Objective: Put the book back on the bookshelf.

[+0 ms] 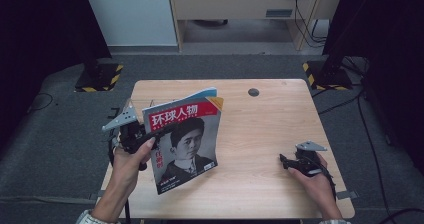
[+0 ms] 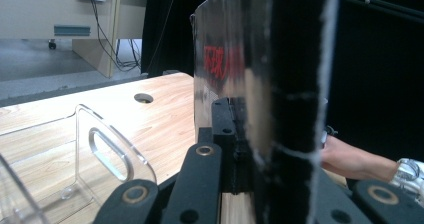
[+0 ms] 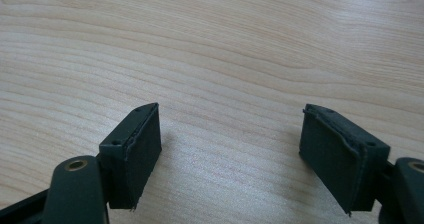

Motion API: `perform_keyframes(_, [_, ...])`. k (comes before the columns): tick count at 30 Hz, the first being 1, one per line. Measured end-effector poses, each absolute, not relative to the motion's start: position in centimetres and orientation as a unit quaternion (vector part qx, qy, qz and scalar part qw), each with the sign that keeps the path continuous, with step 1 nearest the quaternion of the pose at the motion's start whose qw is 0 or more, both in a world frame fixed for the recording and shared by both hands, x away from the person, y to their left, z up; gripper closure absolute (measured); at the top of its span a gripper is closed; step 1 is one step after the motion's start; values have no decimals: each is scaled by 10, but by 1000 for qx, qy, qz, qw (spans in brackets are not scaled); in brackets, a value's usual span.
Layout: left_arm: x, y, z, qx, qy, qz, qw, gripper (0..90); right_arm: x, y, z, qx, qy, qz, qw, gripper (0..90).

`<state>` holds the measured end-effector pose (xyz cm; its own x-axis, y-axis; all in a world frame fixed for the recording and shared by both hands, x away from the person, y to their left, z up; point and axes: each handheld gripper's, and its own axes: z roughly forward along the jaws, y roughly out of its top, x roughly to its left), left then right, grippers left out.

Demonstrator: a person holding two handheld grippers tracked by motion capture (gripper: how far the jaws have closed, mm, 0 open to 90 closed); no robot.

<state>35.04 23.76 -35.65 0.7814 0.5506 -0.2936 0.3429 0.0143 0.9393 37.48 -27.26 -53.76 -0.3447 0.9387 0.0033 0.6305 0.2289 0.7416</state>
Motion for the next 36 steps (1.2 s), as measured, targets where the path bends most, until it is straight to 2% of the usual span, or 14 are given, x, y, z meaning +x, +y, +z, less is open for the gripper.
perform_keyframes(36, [315,304,-370,678,351,118,635,864,375,-273,-538,524,749,334,231,248])
